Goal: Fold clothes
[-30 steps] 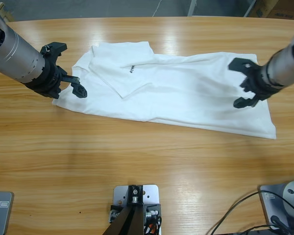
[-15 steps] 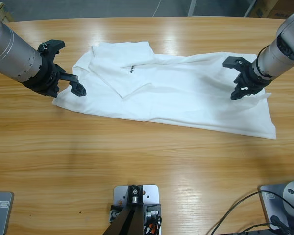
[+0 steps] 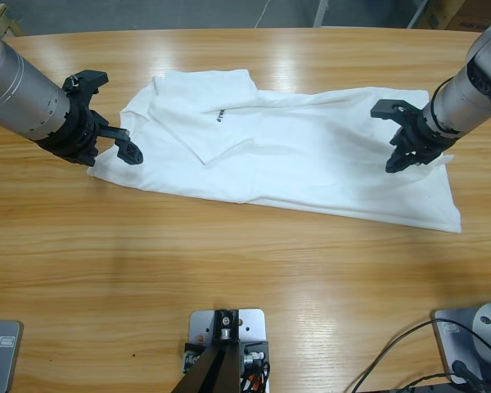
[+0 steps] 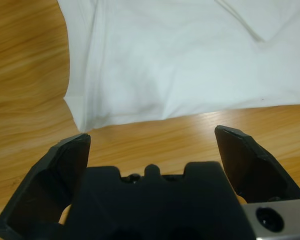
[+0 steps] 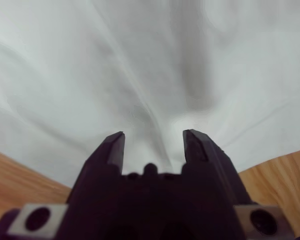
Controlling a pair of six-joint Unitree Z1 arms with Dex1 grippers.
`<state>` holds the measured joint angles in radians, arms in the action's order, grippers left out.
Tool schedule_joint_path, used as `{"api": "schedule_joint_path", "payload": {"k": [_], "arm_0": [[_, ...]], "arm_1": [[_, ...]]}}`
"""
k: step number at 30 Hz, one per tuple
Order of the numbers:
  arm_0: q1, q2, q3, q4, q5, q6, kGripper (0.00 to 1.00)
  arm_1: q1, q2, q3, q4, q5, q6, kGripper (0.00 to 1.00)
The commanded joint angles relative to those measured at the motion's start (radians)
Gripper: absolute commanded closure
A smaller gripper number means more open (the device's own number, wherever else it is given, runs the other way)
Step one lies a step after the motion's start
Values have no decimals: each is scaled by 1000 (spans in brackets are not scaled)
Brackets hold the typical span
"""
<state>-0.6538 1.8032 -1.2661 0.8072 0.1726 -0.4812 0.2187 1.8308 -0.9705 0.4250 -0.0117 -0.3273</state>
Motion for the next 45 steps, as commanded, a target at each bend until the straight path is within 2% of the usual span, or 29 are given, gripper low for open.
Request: {"api": "schedule_joint_path", "payload": {"k": [1,8,9,11,12,21,26,30,31,32,33,35,36,37,38,40,45], "arm_0": [[4,14,36,-5,-18,-4,41],[4,12,43,-6,-18,-7,41],[3,12,43,-6,-18,-7,41],[3,12,44,-6,-18,-8,41],[3,12,44,-6,-18,-8,41],[2,13,48,-6,-18,-19,41],[-1,12,50,-6,-18,-21,41],[-5,13,51,-8,-18,-25,41],[-6,14,51,-8,-18,-27,41],[-6,17,51,-8,-18,-29,41],[-6,20,51,-9,-18,-30,41],[-6,33,51,-14,-18,-31,41],[-6,40,52,-22,-18,-31,38],[-6,44,53,-36,-18,-30,30],[-7,45,53,-57,-21,-22,21],[-7,45,51,-96,-36,2,2],[-9,93,39,-217,-122,219,0]], "arm_1": [[13,79,21,-11,21,-12,524],[8,114,21,-31,26,-12,534],[8,114,21,-31,35,-14,635],[8,110,21,-30,47,-31,936],[8,106,20,-30,47,-39,1000],[8,39,59,-120,-36,-71,1000],[8,9,105,-227,-30,-71,1000],[8,-15,124,-254,-46,-71,1000],[8,-13,124,-250,-68,-69,983],[8,-13,127,-244,-95,-47,740],[8,-27,139,-243,-112,-7,550],[10,-102,174,-246,-123,108,499],[18,-158,191,-243,-120,240,380],[33,-219,208,-236,-113,362,215],[50,-268,222,-222,-118,433,115],[64,-345,260,-212,-135,543,28],[65,-396,296,-153,-164,763,33]]}}
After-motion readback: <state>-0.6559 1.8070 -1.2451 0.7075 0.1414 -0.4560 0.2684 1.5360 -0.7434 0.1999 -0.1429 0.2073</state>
